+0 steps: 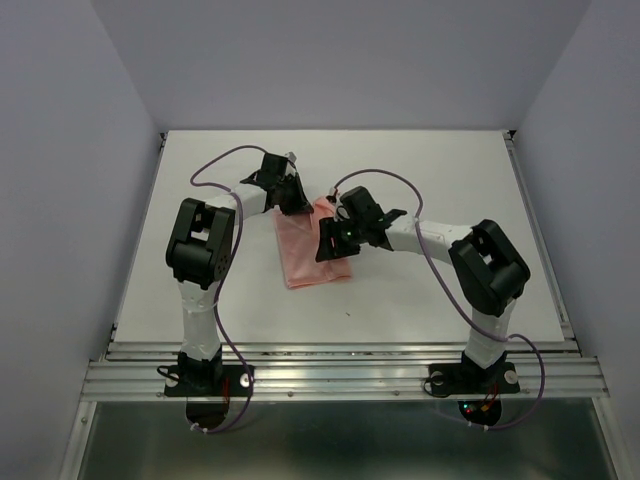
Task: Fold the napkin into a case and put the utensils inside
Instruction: Fold the lower triangle-folded napkin at the center of the board.
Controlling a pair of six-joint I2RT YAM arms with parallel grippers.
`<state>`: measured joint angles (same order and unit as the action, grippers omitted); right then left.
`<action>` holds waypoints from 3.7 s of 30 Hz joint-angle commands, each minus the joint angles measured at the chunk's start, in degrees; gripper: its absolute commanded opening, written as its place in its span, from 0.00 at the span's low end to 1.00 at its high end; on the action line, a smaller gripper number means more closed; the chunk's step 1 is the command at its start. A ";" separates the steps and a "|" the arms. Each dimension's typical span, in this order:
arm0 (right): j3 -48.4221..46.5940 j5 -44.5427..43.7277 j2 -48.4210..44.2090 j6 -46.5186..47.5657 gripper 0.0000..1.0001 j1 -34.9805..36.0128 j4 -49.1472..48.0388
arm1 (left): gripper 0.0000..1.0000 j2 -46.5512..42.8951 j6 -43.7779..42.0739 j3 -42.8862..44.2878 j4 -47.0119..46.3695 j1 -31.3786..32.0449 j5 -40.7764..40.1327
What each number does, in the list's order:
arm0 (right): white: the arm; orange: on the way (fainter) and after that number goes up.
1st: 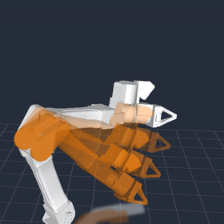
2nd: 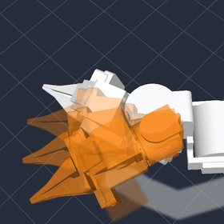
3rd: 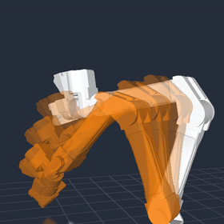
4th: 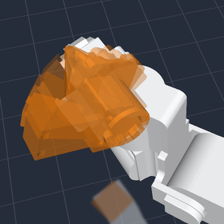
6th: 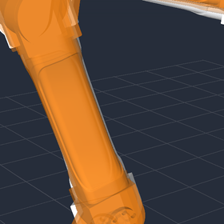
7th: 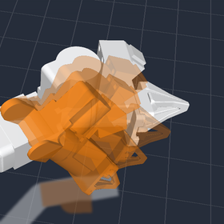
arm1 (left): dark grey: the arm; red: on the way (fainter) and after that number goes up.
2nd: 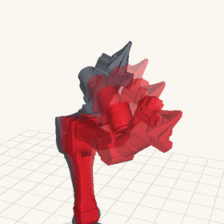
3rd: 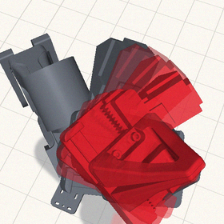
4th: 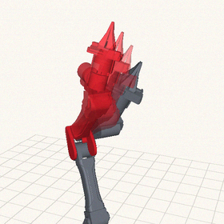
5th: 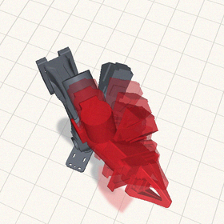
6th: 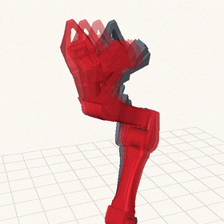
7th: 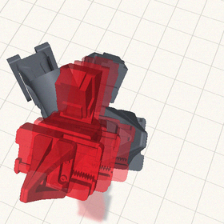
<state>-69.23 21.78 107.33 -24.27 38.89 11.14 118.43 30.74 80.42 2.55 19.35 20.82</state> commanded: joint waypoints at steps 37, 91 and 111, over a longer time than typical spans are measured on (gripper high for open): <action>10.24 -18.01 -6.25 -12.72 0.54 -1.80 -3.31 | 0.00 2.86 2.04 2.90 -11.77 -0.28 6.25; 21.60 -15.26 -13.28 -9.83 0.13 -1.80 -5.78 | 0.06 10.06 0.72 7.03 -14.94 3.41 9.33; 1.67 -34.35 -14.44 -3.85 0.55 -3.91 4.07 | 0.47 3.65 -5.61 7.38 -5.80 3.50 1.68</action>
<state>-60.42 -9.13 90.32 -29.76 36.12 15.05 126.10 27.55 86.21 -6.20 22.90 25.10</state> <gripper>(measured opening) 0.556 0.466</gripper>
